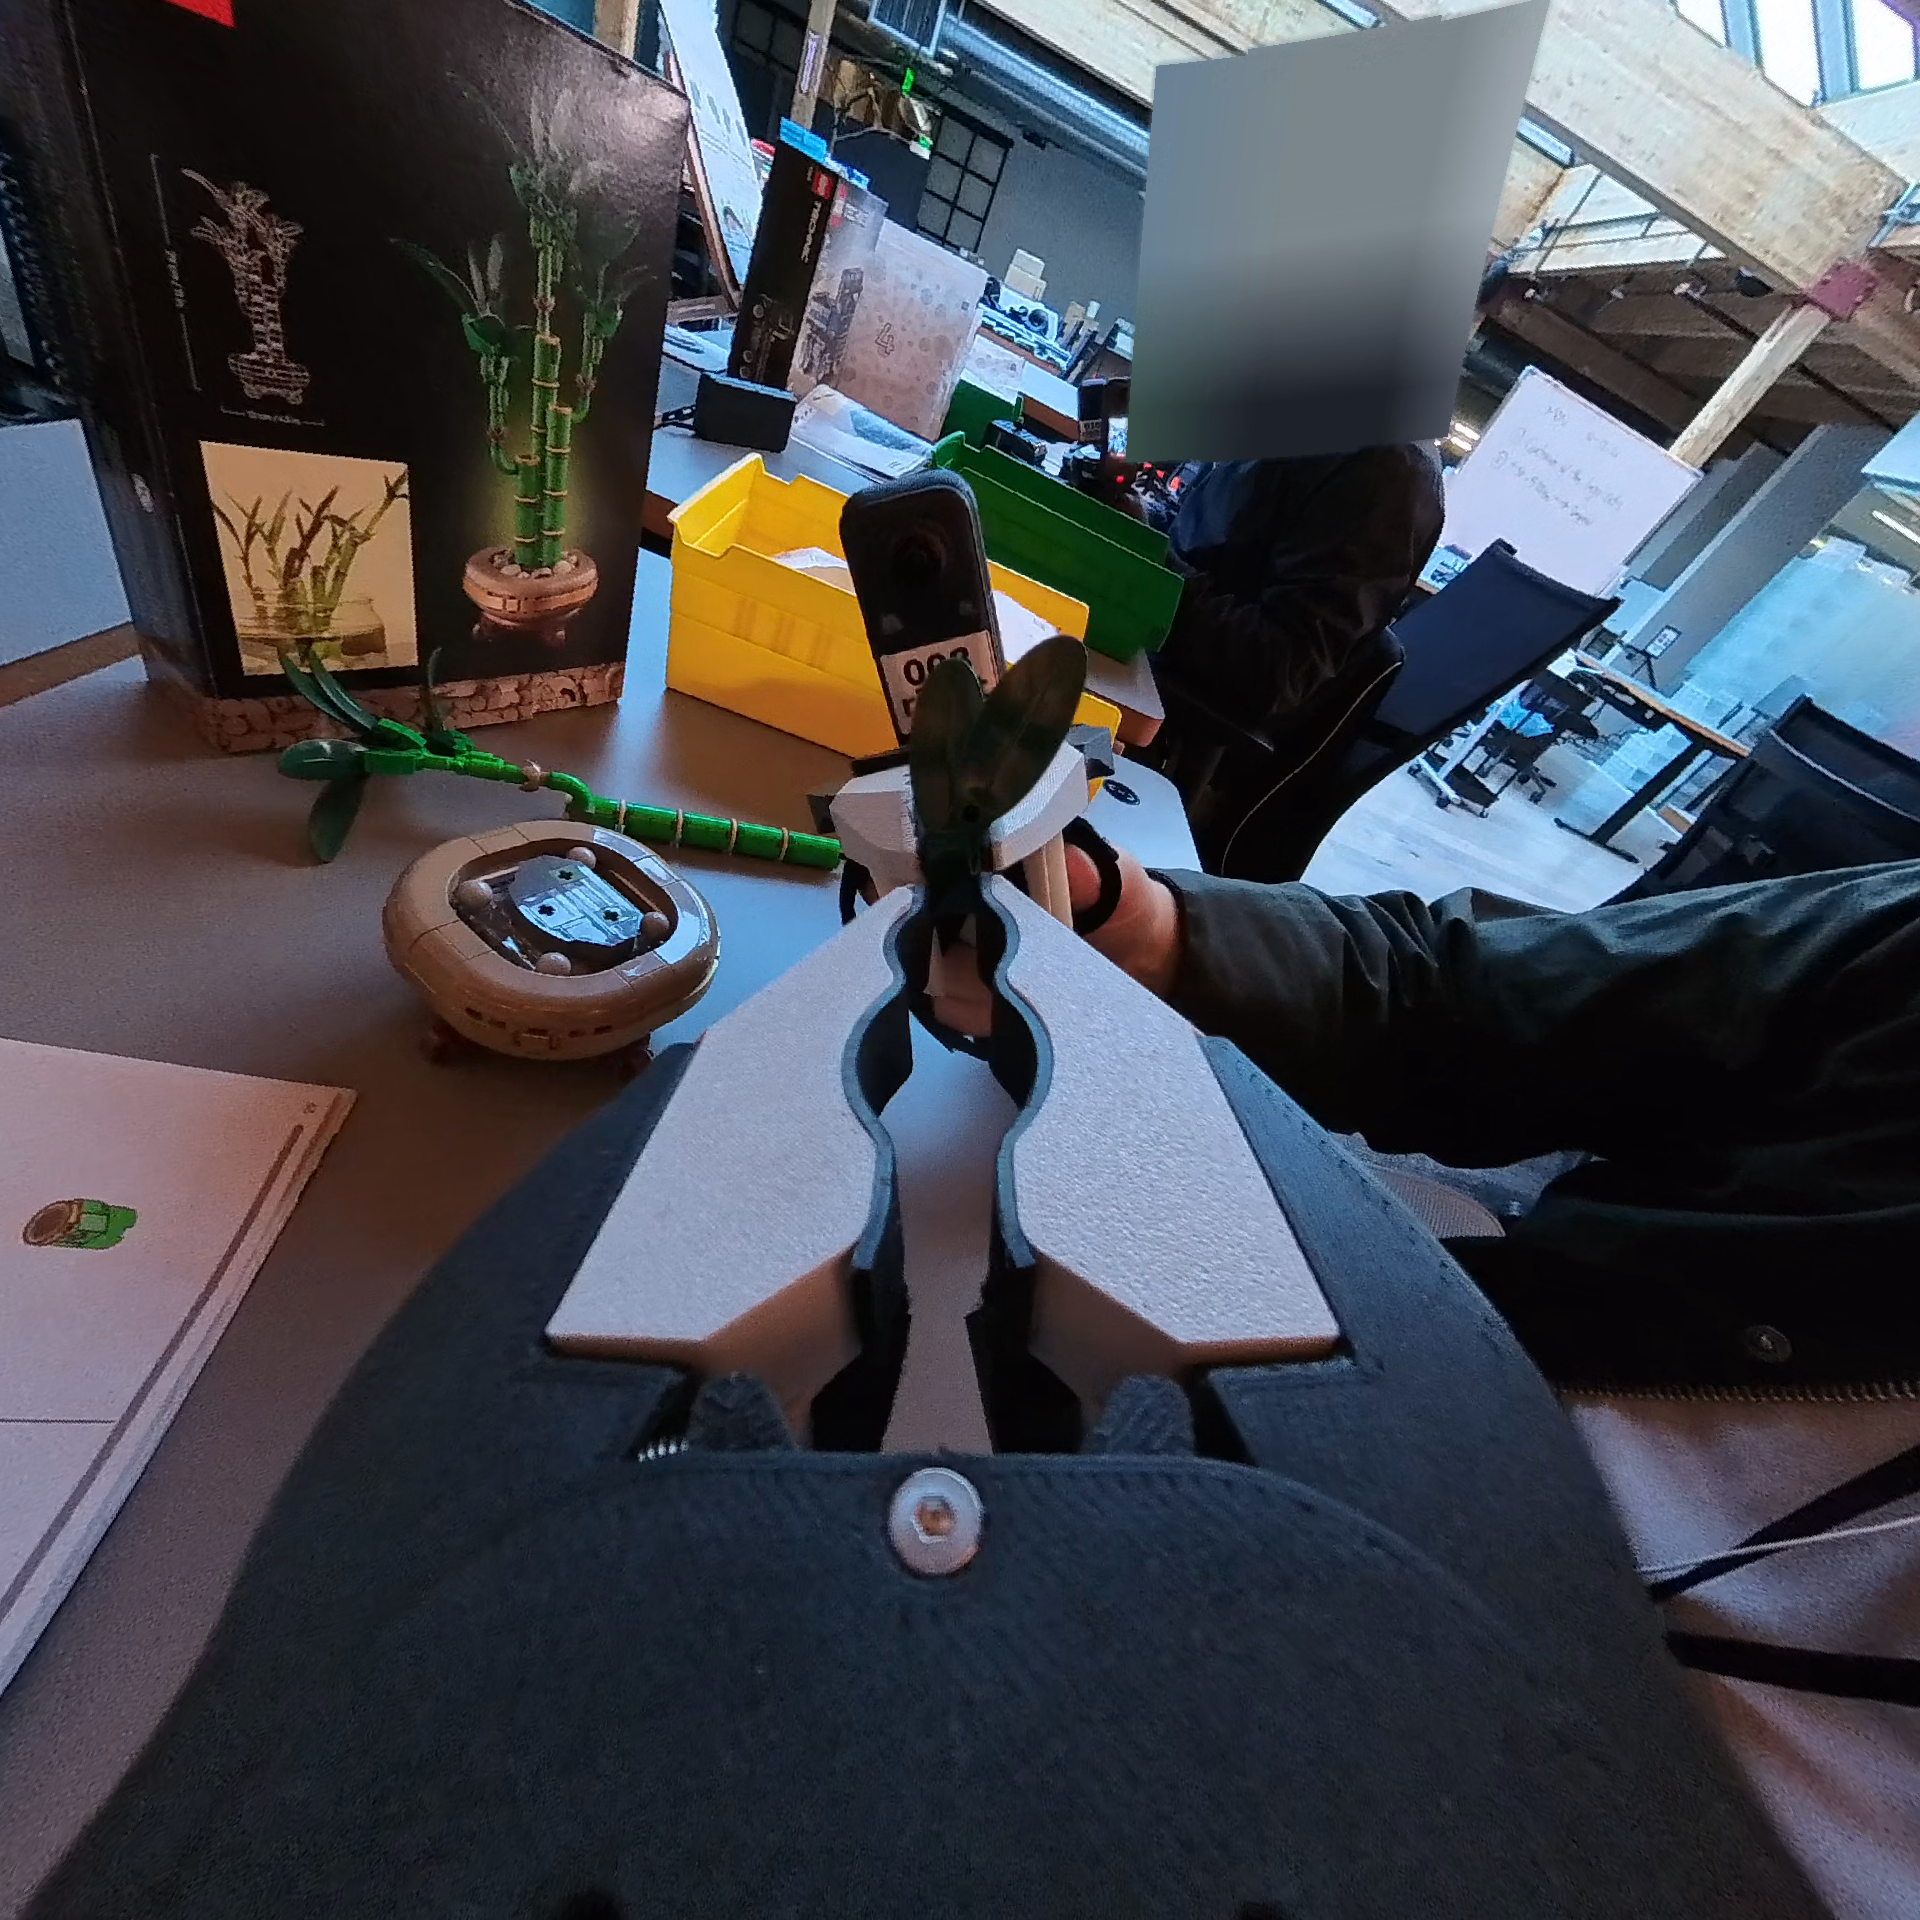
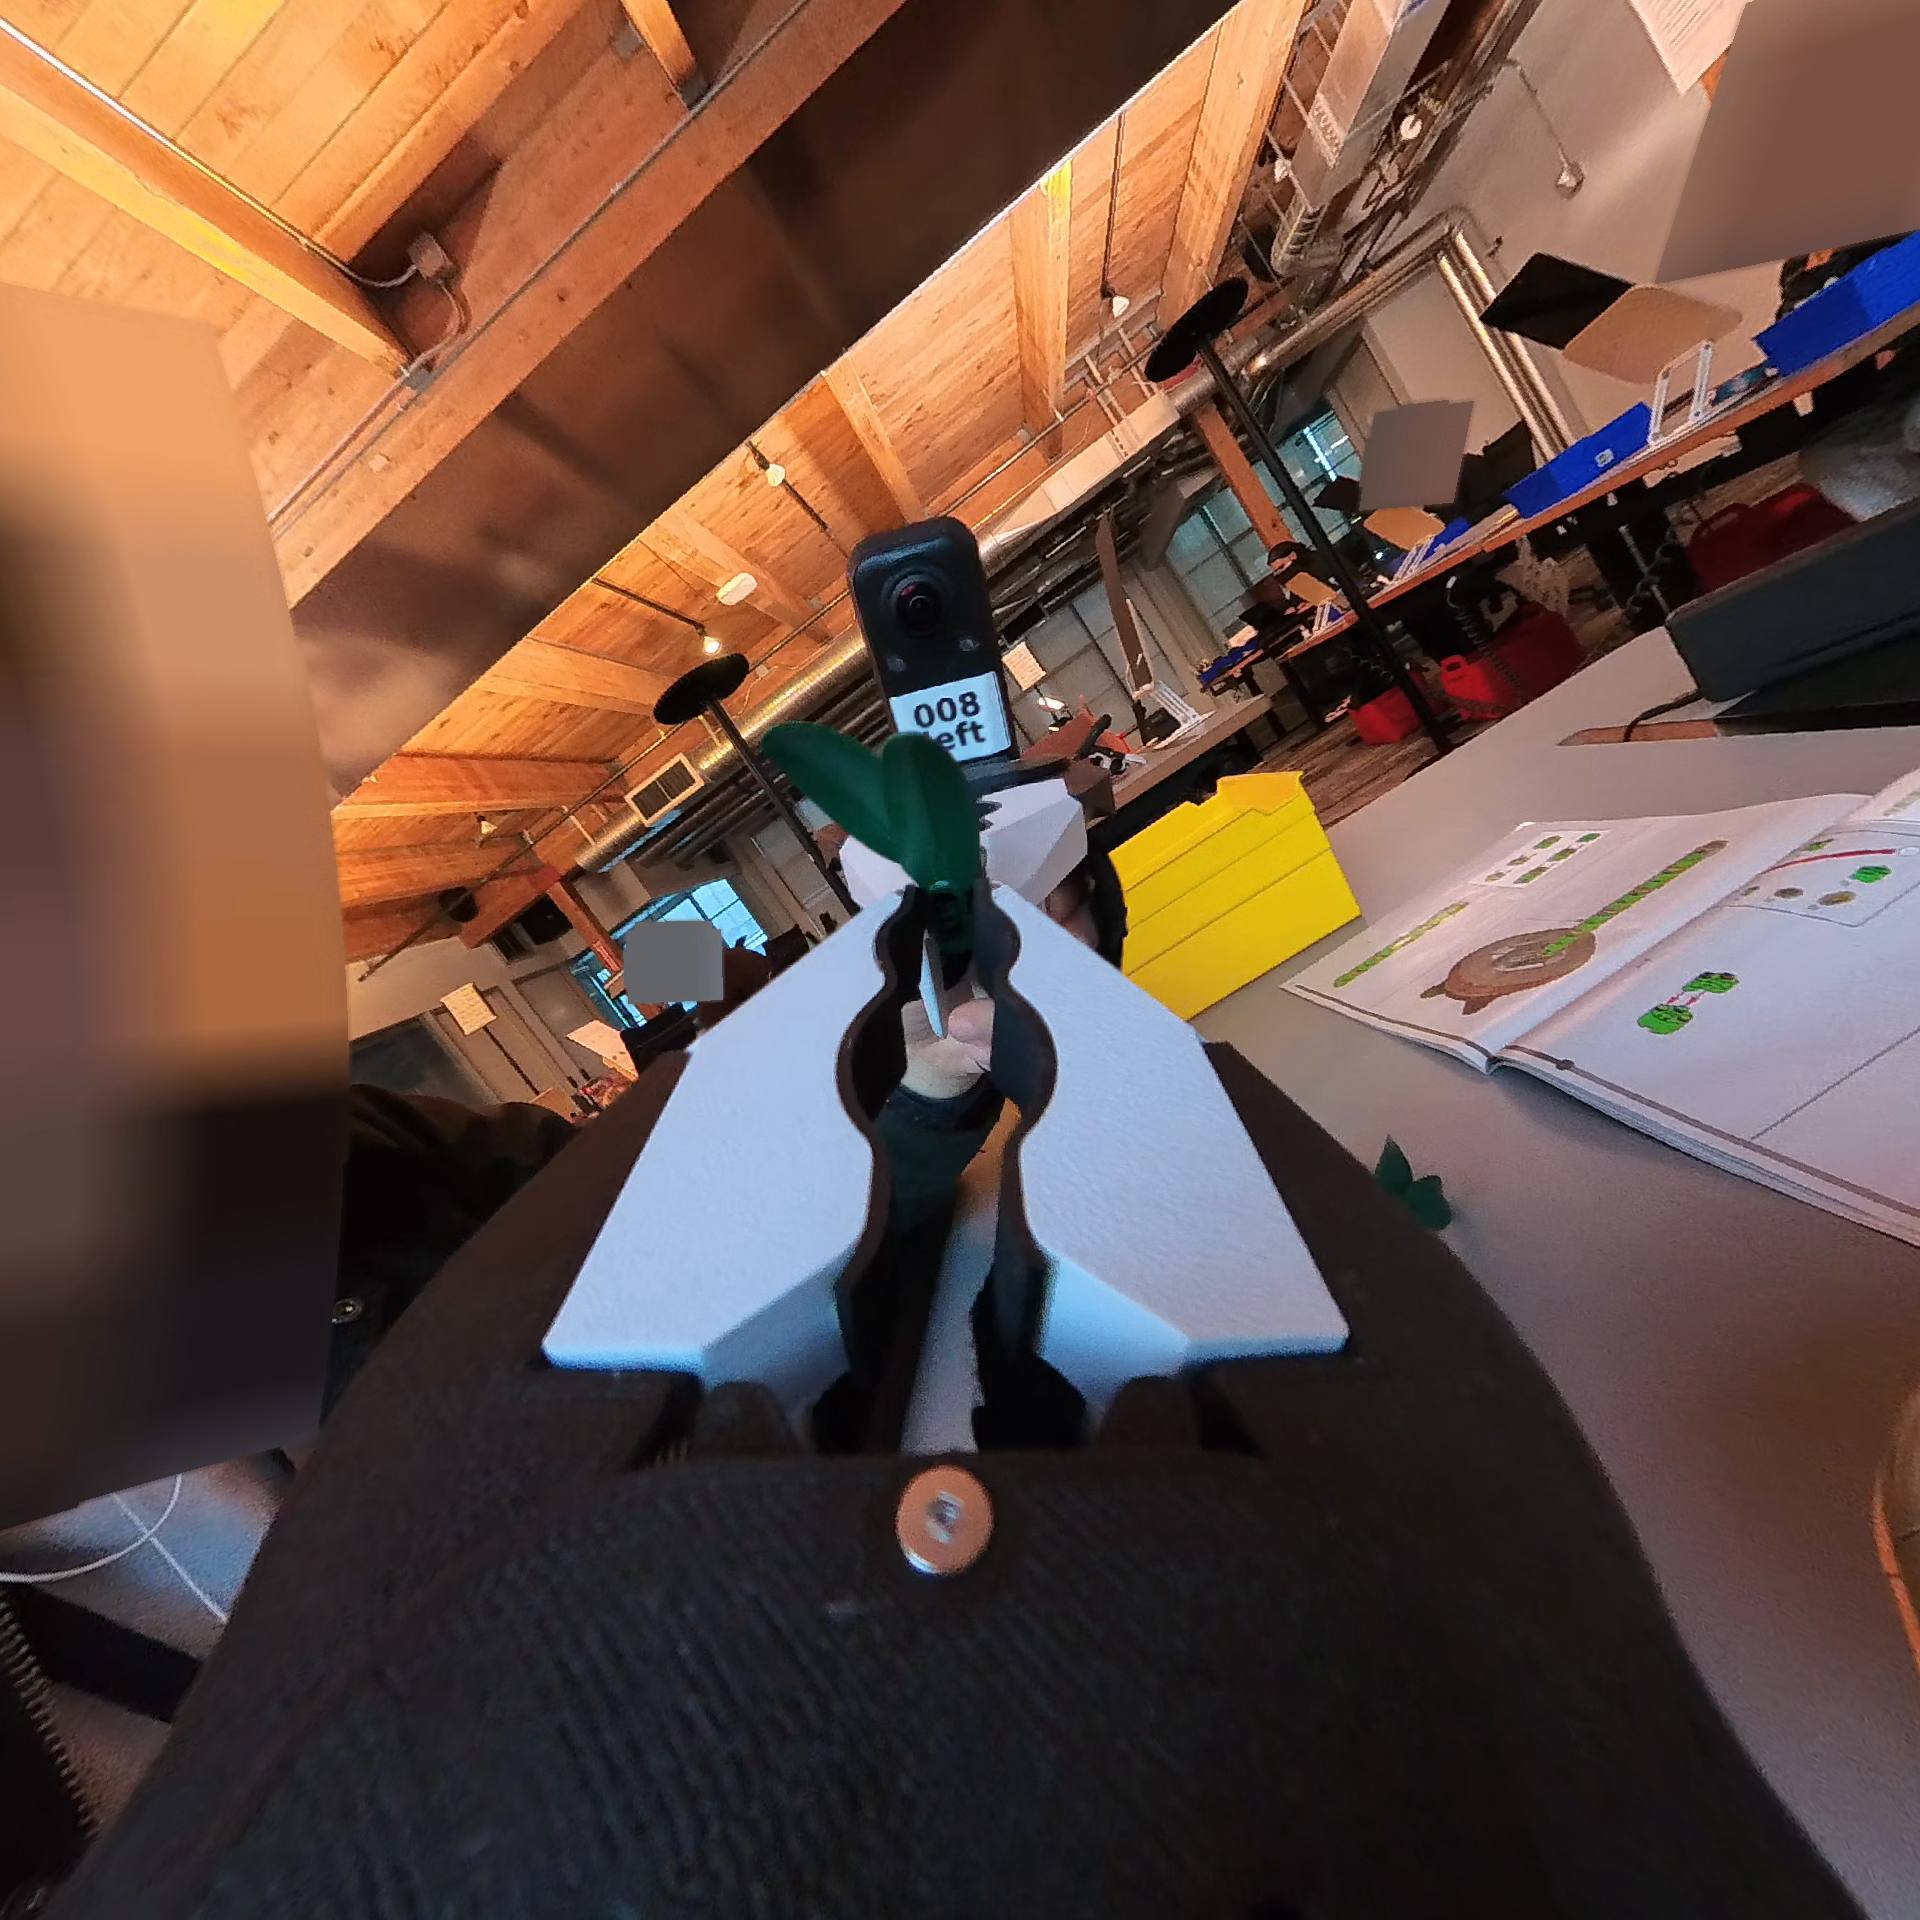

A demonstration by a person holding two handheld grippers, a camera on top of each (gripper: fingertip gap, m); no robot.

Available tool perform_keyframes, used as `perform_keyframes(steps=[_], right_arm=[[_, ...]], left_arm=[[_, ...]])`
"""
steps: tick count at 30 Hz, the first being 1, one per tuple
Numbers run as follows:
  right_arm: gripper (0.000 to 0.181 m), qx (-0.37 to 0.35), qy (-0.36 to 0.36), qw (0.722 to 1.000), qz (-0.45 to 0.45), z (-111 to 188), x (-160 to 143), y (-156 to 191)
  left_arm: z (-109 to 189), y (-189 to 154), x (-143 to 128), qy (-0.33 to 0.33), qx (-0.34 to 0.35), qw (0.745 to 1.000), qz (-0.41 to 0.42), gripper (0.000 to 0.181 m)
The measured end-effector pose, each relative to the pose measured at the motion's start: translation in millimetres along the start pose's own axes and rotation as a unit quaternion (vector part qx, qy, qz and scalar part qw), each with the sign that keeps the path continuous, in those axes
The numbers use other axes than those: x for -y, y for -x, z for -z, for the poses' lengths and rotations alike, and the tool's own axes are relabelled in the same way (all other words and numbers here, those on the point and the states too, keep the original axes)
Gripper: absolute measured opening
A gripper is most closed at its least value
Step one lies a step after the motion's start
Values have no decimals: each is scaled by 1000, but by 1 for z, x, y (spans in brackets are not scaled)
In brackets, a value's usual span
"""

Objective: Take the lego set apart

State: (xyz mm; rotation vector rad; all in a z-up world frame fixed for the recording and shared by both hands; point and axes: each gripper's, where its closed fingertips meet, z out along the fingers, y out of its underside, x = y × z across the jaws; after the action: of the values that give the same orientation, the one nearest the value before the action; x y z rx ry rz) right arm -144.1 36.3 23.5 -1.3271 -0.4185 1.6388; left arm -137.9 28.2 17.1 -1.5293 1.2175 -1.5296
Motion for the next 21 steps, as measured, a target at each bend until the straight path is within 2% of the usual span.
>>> perform_keyframes(steps=[4,10,17,21], right_arm=[[15,-19,-1,1000,0,1,0,-7],[6,-12,4,1000,5,1,-1,-4],[6,-33,24,999,19,2,-4,-6],[6,-34,28,999,10,4,-5,-8]], left_arm=[[0,3,2,-6,13,1000,-4,6],[0,3,2,-6,15,1000,-1,6],[1,4,-1,2,5,1000,13,6],[2,8,1,-2,25,1000,-7,14]])
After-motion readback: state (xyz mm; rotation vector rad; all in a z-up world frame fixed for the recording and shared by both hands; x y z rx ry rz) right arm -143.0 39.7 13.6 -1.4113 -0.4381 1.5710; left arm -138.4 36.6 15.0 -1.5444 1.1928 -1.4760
